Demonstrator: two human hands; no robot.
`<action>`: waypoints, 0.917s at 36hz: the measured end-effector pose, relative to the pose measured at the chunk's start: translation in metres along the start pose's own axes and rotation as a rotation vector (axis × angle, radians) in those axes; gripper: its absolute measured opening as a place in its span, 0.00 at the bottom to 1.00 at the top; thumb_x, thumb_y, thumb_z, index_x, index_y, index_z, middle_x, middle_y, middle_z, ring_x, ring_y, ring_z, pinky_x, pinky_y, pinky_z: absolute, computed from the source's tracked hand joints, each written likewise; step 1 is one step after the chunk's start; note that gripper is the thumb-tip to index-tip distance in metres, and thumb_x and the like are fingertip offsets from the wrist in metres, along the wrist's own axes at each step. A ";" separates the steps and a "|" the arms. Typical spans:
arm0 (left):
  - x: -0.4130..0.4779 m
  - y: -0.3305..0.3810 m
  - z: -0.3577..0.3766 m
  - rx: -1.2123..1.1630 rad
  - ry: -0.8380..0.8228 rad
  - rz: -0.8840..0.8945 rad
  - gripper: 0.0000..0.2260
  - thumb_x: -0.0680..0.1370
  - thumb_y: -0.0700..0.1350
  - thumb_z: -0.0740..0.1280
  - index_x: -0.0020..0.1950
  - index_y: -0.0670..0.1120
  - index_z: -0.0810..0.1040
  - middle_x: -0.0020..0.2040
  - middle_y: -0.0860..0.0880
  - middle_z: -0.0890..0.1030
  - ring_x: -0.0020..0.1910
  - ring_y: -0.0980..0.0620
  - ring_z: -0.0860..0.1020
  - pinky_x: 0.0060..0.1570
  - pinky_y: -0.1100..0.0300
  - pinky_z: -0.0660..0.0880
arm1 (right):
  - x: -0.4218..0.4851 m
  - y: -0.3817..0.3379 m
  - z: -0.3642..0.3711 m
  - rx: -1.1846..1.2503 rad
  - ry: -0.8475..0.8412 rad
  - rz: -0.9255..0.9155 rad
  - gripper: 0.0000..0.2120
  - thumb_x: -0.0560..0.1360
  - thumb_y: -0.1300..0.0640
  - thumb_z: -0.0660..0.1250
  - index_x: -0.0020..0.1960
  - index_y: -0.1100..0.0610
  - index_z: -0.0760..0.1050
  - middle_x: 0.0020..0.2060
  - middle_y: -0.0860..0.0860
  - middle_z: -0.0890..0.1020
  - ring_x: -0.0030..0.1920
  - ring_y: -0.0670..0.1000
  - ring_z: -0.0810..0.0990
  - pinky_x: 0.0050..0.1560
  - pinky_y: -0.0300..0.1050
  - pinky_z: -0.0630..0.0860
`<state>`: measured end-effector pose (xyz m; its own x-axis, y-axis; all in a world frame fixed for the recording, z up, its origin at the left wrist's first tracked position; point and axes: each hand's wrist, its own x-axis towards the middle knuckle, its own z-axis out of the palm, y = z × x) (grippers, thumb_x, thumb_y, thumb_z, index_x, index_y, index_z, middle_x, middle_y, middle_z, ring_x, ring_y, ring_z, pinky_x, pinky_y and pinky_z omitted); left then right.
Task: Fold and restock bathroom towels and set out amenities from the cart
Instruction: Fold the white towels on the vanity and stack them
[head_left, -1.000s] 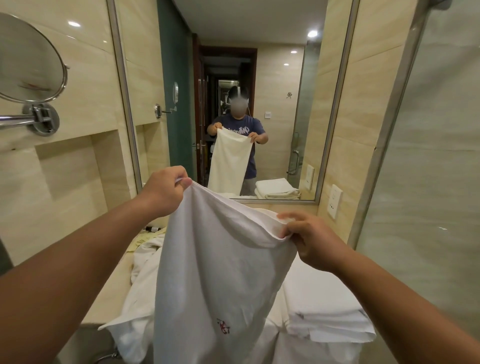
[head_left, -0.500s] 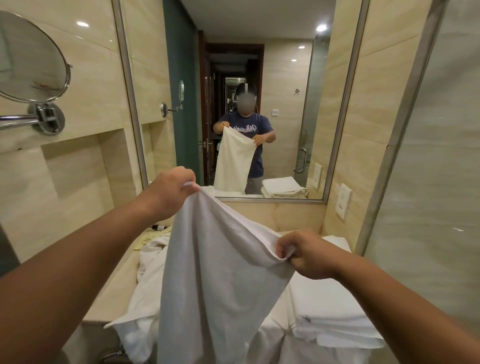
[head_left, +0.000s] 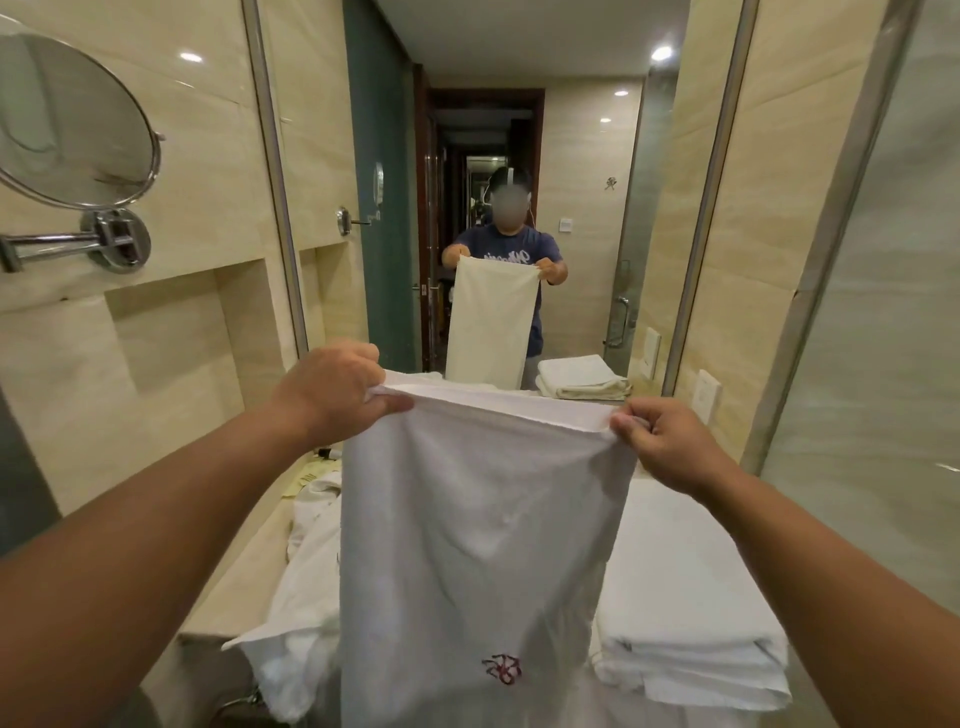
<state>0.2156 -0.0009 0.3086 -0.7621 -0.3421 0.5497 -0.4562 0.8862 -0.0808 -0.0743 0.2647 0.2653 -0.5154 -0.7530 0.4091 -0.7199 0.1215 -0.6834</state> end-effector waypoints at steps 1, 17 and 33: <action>0.001 -0.001 -0.001 0.078 0.032 0.018 0.31 0.74 0.75 0.56 0.28 0.50 0.72 0.31 0.55 0.71 0.32 0.54 0.69 0.31 0.60 0.65 | 0.003 -0.002 -0.001 0.014 0.012 0.005 0.16 0.83 0.58 0.65 0.36 0.59 0.75 0.30 0.48 0.73 0.35 0.49 0.70 0.38 0.46 0.67; 0.025 0.024 -0.008 0.243 0.017 -0.163 0.20 0.76 0.66 0.70 0.50 0.49 0.82 0.41 0.52 0.79 0.41 0.49 0.76 0.49 0.52 0.71 | 0.026 -0.016 -0.027 -0.148 0.101 -0.097 0.15 0.73 0.71 0.74 0.38 0.52 0.79 0.44 0.48 0.79 0.46 0.53 0.77 0.47 0.44 0.74; 0.034 0.049 0.007 -0.625 0.190 -0.655 0.13 0.83 0.54 0.66 0.49 0.44 0.78 0.42 0.49 0.77 0.44 0.47 0.75 0.36 0.58 0.69 | 0.029 -0.004 -0.017 0.879 -0.111 0.550 0.22 0.80 0.72 0.63 0.70 0.57 0.74 0.63 0.60 0.79 0.57 0.60 0.83 0.46 0.54 0.85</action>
<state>0.1640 0.0289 0.3181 -0.3262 -0.8264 0.4590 -0.3966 0.5604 0.7271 -0.0944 0.2536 0.2904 -0.5919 -0.7971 -0.1195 0.2169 -0.0147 -0.9761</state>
